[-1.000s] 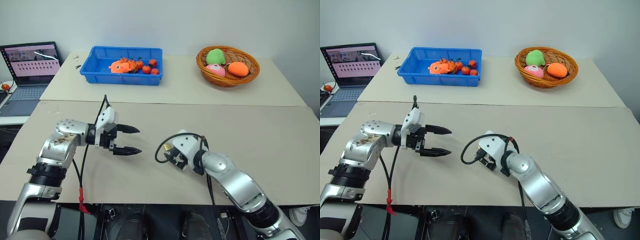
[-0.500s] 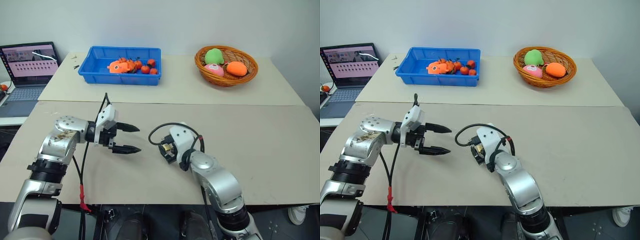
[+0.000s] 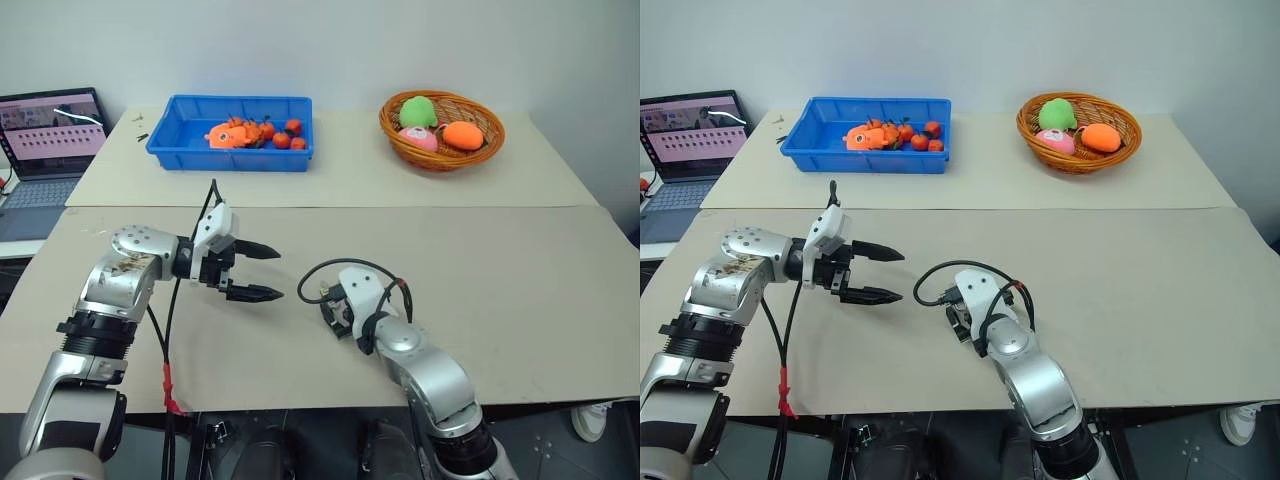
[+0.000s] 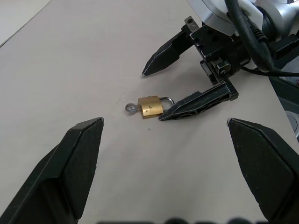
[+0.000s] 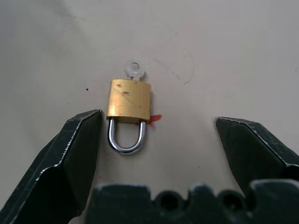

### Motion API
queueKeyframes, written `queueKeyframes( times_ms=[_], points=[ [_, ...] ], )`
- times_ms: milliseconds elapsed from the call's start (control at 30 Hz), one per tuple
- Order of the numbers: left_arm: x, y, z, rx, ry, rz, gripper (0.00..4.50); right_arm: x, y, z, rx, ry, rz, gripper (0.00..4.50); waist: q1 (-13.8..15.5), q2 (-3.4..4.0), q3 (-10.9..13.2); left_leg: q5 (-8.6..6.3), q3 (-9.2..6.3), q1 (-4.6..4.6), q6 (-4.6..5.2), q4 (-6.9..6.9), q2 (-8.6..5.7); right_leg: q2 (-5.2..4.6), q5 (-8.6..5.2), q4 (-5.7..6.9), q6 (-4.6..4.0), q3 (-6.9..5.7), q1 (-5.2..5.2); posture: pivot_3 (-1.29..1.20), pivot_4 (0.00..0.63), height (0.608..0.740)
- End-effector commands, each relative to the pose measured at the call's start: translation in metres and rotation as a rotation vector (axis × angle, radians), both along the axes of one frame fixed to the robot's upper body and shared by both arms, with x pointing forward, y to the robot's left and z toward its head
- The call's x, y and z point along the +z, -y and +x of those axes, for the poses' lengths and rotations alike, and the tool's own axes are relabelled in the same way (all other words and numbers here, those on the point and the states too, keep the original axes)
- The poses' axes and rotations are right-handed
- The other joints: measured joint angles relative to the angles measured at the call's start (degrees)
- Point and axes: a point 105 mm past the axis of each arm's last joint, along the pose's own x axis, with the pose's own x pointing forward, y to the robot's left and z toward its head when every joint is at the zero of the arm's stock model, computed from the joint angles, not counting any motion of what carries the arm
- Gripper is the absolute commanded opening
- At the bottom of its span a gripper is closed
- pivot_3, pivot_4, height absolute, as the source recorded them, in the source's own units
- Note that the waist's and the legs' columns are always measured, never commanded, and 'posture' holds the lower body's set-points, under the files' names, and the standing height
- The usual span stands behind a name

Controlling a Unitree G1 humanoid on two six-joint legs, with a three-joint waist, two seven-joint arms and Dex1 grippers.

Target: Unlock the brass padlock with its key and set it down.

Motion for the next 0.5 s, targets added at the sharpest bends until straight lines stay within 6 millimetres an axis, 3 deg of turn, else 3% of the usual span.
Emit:
queueKeyframes(
  times_ms=[33,267,500],
  points=[
    [0.015,-0.001,0.001,-0.004,0.048,0.002,4.50,-0.006,0.008,0.008,-0.047,0.006,-0.018,4.42,-0.1,0.00,0.0,0.01,0.01,0.04,-0.02,0.00,0.00,0.00,-0.01,-0.01,-0.01,0.03,0.01,0.00,0.150,0.692],
    [0.016,-0.001,0.002,0.010,0.051,0.002,4.50,0.001,-0.006,0.019,-0.013,0.034,0.042,4.42,0.0,0.00,0.0,0.10,0.00,0.24,-0.15,0.02,0.06,0.01,-0.06,0.10,-0.07,0.11,0.05,0.00,0.150,0.692],
    [0.017,-0.002,0.003,0.020,0.056,0.000,4.50,0.004,-0.016,0.017,0.007,0.038,0.058,4.42,-0.2,0.00,0.0,0.10,0.01,0.19,-0.15,-0.02,0.07,0.05,-0.02,0.11,-0.18,0.14,-0.02,0.00,0.150,0.692]
  ],
)
